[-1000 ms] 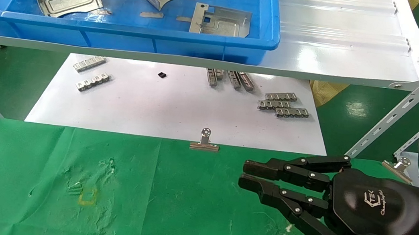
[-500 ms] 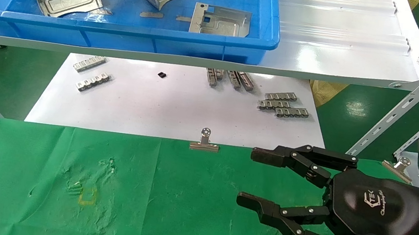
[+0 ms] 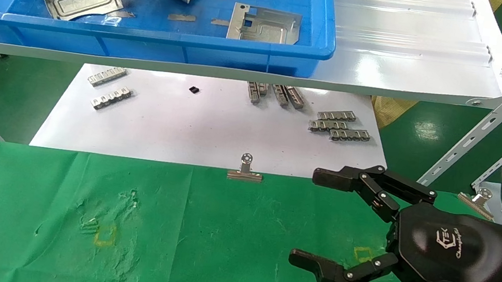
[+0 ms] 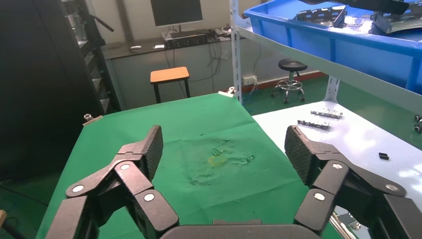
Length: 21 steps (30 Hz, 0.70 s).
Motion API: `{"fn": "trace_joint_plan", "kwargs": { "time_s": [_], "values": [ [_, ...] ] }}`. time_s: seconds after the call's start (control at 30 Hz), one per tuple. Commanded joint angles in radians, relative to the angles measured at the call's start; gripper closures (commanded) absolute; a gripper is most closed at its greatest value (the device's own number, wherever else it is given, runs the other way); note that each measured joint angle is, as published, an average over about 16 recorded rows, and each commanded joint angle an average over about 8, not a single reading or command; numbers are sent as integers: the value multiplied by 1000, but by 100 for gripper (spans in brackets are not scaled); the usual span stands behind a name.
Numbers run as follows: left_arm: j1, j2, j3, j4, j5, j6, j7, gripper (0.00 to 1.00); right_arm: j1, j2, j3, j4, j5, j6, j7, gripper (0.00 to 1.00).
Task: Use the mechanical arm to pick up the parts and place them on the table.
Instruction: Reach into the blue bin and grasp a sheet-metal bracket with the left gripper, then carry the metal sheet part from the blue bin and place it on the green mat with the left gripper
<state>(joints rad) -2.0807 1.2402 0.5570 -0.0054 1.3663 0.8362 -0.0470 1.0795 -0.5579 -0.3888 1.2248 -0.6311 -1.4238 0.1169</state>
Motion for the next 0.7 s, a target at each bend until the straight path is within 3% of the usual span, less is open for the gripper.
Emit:
{"fn": "trace_joint_plan", "kwargs": {
  "time_s": [0.03,0.33,0.7],
  "values": [
    [1,0,-1,1,-1,4,-3,100,0,0,0,0,0,0,0,0],
    [1,-61,-64,-69,-95,169,73,100,0,0,0,0,0,0,0,0],
    [-13,-143,-58,-128,-104,587,198,100,0,0,0,0,0,0,0,0]
  ]
}}
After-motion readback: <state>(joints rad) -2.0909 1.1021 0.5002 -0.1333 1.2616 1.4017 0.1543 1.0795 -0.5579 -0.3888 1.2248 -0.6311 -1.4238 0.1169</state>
